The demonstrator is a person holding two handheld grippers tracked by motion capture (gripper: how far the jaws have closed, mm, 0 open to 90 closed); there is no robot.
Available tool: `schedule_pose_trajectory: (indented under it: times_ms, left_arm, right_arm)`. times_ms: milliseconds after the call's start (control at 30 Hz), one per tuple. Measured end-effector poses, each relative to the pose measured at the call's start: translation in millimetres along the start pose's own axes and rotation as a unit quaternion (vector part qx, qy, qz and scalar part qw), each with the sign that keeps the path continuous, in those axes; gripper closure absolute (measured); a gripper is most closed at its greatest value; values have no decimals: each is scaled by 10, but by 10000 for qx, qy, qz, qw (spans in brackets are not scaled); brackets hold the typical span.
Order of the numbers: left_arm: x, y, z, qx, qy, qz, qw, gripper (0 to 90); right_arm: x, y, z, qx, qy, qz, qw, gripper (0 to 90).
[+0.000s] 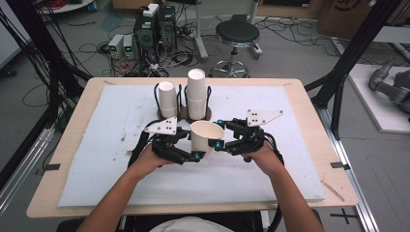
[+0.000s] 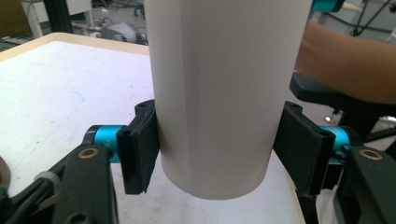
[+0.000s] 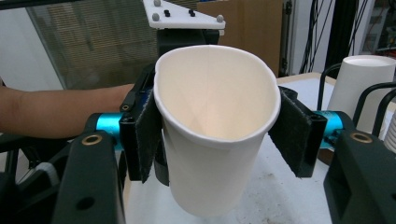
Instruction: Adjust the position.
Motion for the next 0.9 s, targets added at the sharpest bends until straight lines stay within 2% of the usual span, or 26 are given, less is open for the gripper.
schedule_pose_trajectory:
  times_ms: [100, 133, 200, 300, 433, 500, 667, 900]
  left_arm:
    - [-3, 23, -7, -94, 0, 44, 9999, 272]
    - [-1, 21, -10, -76, 8, 18, 10000, 274]
    - [8, -6, -16, 44, 50, -92, 9999, 345]
    - [25, -19, -24, 76, 79, -149, 9998, 360]
    - [15, -19, -3, 83, -17, -121, 9999, 356]
    - [6, -11, -3, 86, -25, -73, 9999, 355]
    - [-9, -6, 15, 86, -134, -53, 9999, 356]
    - [6, -19, 18, 86, -187, -72, 9998, 355]
  right_arm:
    - [-11, 0, 6, -17, 3, -2, 10000, 398]
    - [-10, 0, 6, -18, 11, -5, 10000, 399]
    - [-1, 2, 2, -17, 23, 1, 10000, 403]
    - [16, 18, 1, -12, 28, 68, 10000, 400]
    - [37, 22, 10, 19, -87, 1, 10000, 299]
    - [51, 23, 16, 129, -195, -67, 9997, 173]
    - [64, 20, 9, 240, -252, -102, 9993, 171]
    - [102, 44, -4, 200, -247, -28, 9995, 172]
Point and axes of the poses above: each handheld gripper's, and its own axes: x roughly forward along the jaws, z roughly out of its top, y roughly to its left, the point moved 5 cm from there along x, roughly forward along the jaws, and after that the axes turned 4 degrees about -y, right-handed, at the moved point
